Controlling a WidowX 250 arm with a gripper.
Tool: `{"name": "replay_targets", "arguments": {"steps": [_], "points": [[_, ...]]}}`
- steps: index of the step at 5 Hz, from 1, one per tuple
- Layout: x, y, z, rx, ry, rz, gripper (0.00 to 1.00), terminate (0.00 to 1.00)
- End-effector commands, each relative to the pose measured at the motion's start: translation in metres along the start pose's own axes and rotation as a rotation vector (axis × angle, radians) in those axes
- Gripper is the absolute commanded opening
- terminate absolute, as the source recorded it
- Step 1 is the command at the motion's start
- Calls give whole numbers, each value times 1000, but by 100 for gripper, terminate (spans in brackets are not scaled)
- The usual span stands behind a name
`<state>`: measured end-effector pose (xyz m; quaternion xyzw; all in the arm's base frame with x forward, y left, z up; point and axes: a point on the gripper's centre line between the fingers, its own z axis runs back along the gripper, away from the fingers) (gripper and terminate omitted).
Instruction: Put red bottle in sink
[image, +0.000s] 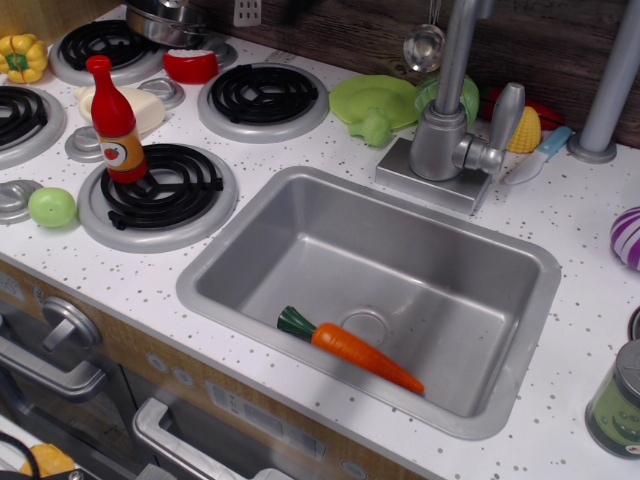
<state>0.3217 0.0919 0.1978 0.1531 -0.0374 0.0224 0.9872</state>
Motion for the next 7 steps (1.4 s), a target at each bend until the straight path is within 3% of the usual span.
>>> {"name": "replay_targets", "arguments": {"steps": [1, 2, 4, 7], "points": [[-4, 76, 1, 49, -55, 26, 100, 0], [-14, 105, -29, 23, -62, 42, 100, 0], [-18, 96, -78, -38, -92, 28, 100, 0], [-23, 89, -103, -86, -93, 16, 100, 0]]}}
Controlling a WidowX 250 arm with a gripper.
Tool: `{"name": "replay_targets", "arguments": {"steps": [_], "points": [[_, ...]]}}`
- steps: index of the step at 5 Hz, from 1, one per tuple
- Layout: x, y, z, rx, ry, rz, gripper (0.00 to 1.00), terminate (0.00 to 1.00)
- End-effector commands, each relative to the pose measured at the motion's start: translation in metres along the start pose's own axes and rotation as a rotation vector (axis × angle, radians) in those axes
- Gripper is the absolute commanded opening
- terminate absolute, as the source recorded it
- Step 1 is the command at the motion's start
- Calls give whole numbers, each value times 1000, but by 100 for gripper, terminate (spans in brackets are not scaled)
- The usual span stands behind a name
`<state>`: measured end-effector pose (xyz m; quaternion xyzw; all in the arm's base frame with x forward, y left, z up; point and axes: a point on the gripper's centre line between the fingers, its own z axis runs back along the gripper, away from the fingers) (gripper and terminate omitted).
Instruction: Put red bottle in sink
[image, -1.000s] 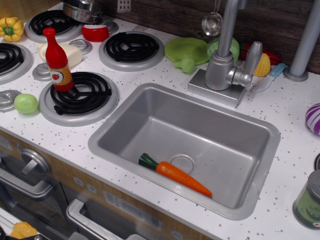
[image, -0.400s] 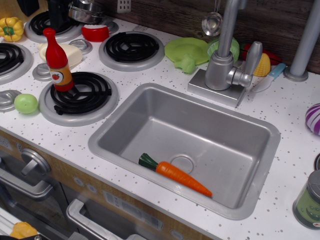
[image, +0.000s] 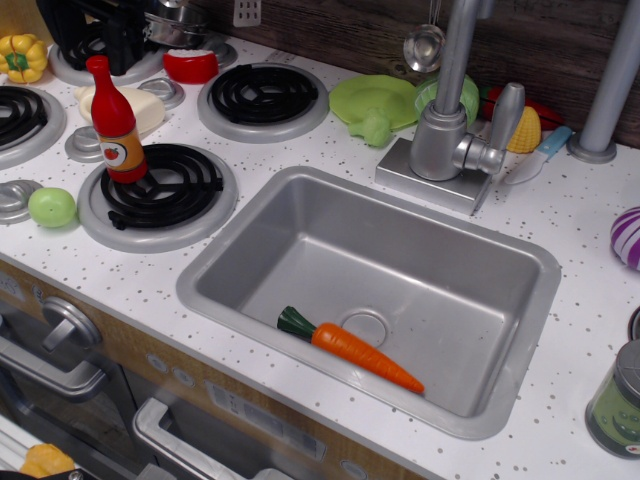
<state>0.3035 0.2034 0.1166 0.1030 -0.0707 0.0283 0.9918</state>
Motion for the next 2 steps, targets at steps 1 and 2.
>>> {"name": "replay_targets", "arguments": {"steps": [1, 2], "points": [[-6, 4, 4, 9, -27, -13, 100, 0], [-10, 1, 2, 30, -41, 14, 0, 0]]}}
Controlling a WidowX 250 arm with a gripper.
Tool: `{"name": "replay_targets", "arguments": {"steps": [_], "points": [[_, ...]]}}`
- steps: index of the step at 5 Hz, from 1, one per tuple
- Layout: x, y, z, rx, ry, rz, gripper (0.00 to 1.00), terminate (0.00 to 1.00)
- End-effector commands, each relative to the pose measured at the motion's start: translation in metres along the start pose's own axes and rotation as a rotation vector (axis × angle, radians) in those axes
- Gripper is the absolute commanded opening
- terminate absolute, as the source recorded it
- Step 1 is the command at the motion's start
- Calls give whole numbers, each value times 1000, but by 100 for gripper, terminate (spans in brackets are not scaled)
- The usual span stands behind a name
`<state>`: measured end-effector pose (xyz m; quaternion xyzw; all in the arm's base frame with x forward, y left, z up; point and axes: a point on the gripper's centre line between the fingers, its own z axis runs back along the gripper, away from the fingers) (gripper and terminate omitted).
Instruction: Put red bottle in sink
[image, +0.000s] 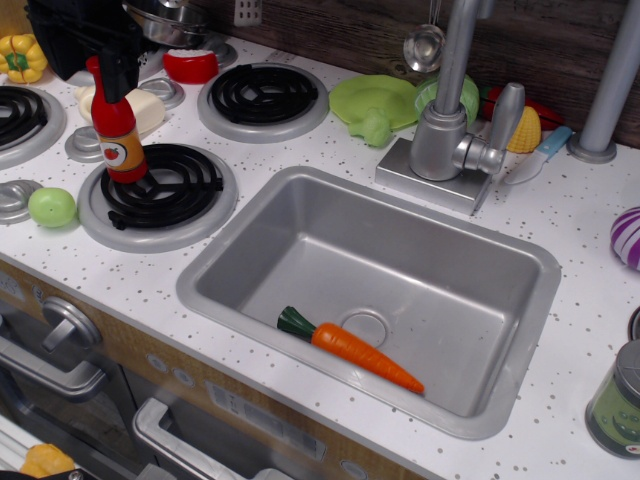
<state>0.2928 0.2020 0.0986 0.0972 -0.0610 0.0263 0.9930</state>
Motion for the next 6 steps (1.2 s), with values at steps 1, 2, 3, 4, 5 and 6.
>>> {"name": "replay_targets", "arguments": {"steps": [1, 2, 3, 4, 5, 6], "points": [[7, 3, 16, 35, -66, 21, 0, 0], [6, -10, 19, 26, -47, 31, 0, 0], [8, -37, 40, 54, -47, 53, 0, 0], [10, -81, 73, 61, -52, 80, 0, 0], [17, -129, 81, 13, -30, 128, 0, 0], [27, -183, 65, -34, -4, 110, 0, 0]]}}
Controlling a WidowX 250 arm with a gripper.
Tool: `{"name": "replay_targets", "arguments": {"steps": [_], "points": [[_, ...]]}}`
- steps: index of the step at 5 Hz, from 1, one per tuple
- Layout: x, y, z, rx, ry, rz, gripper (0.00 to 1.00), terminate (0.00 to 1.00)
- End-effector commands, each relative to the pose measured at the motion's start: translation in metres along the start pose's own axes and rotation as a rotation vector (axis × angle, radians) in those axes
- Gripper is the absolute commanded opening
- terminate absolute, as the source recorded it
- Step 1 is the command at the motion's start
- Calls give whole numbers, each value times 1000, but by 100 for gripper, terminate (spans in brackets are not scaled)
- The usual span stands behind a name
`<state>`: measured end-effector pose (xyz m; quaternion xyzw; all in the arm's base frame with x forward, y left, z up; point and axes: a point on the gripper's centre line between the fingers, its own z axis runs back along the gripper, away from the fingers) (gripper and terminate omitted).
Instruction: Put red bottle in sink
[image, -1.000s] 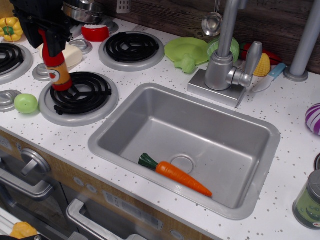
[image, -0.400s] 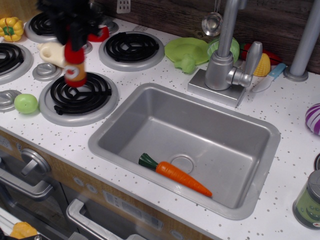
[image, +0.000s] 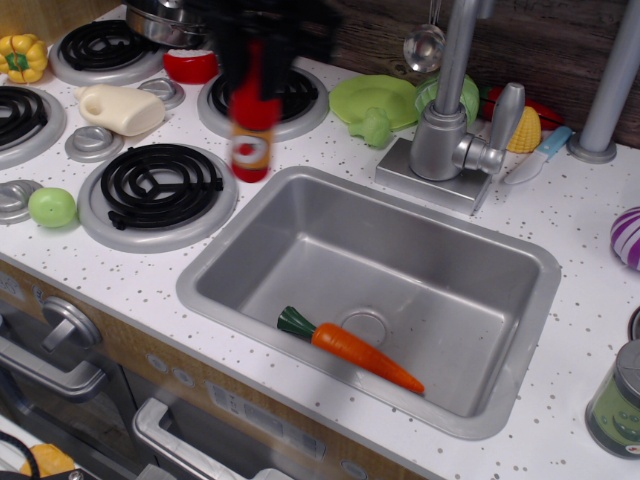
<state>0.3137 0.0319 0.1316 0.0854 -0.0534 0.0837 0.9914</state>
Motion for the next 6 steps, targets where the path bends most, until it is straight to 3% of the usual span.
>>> {"name": "replay_targets", "arguments": {"steps": [1, 2, 3, 4, 5, 6], "points": [[4, -61, -29, -41, -70, -15, 0, 0], [8, -67, -55, -96, -63, -49, 0, 0], [8, -69, -72, -110, -88, -78, 0, 0], [10, -69, -93, -159, -129, -103, 100, 0], [10, -69, -93, -159, -129, -103, 100, 0], [10, -69, -93, -159, -129, -103, 100, 100]]}}
